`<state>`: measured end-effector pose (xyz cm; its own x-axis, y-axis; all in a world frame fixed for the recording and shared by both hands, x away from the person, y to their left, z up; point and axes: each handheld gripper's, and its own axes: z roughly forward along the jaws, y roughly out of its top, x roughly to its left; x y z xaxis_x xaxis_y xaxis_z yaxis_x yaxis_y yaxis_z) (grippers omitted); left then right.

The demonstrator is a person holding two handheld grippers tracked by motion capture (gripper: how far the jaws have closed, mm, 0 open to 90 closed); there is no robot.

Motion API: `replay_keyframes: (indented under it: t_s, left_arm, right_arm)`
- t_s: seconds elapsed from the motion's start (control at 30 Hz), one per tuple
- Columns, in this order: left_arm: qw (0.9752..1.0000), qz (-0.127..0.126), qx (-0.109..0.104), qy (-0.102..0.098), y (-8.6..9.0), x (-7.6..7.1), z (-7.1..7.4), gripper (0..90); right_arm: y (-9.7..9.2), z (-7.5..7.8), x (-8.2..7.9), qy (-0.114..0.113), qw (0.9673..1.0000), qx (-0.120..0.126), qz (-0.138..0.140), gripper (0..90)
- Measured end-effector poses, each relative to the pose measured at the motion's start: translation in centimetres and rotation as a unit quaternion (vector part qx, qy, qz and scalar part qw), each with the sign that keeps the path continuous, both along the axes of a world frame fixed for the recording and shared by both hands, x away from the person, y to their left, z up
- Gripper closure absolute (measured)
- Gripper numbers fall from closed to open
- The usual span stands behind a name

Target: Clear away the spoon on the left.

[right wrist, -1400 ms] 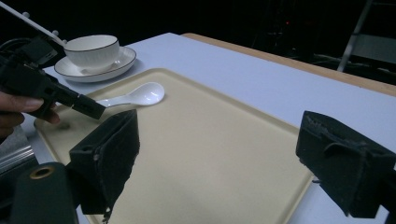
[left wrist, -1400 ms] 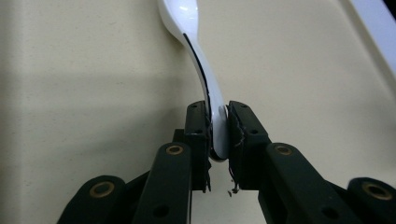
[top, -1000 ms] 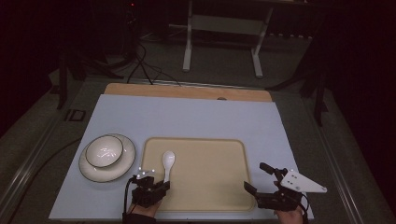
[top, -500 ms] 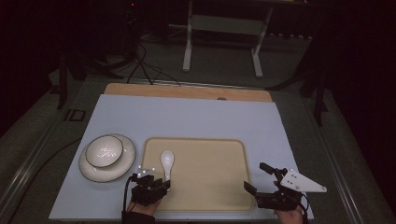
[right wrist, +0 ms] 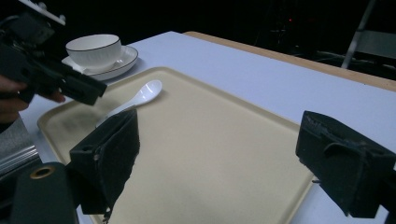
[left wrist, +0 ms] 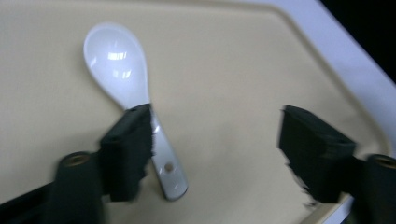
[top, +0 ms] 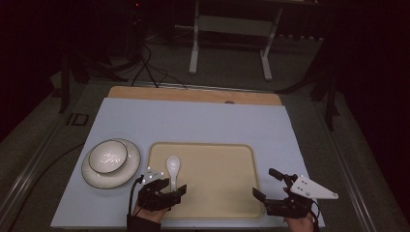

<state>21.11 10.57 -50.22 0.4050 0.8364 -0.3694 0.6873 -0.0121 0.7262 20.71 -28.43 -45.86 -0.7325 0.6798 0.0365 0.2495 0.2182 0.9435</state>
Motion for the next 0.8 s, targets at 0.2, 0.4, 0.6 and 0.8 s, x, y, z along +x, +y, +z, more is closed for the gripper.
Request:
replay_keyframes:
  t_s: [0.2, 0.4, 0.6, 0.8]
  left_arm:
    - [0.9988, -0.041, -0.004, -0.028, -0.1, 0.6, 0.5, 0.9]
    - [0.9954, -0.081, -0.001, -0.051, -0.3, 1.1, 1.7, 0.8]
    - [0.9919, -0.102, 0.006, -0.076, 0.1, 1.7, 3.0, 0.9]
    - [0.9887, -0.123, 0.027, -0.081, 0.3, 2.4, 3.6, 0.9]
  right_arm:
    - [0.1, 0.0, 0.0, 0.0, 1.0, -0.004, 0.001, 13.6]
    - [0.1, 0.0, -0.1, -0.001, 1.0, -0.003, 0.0, 13.6]
    - [0.1, -0.1, -0.1, -0.003, 1.0, -0.007, -0.002, 13.6]
    - [0.0, -0.1, -0.3, -0.003, 0.9999, -0.008, -0.007, 13.6]
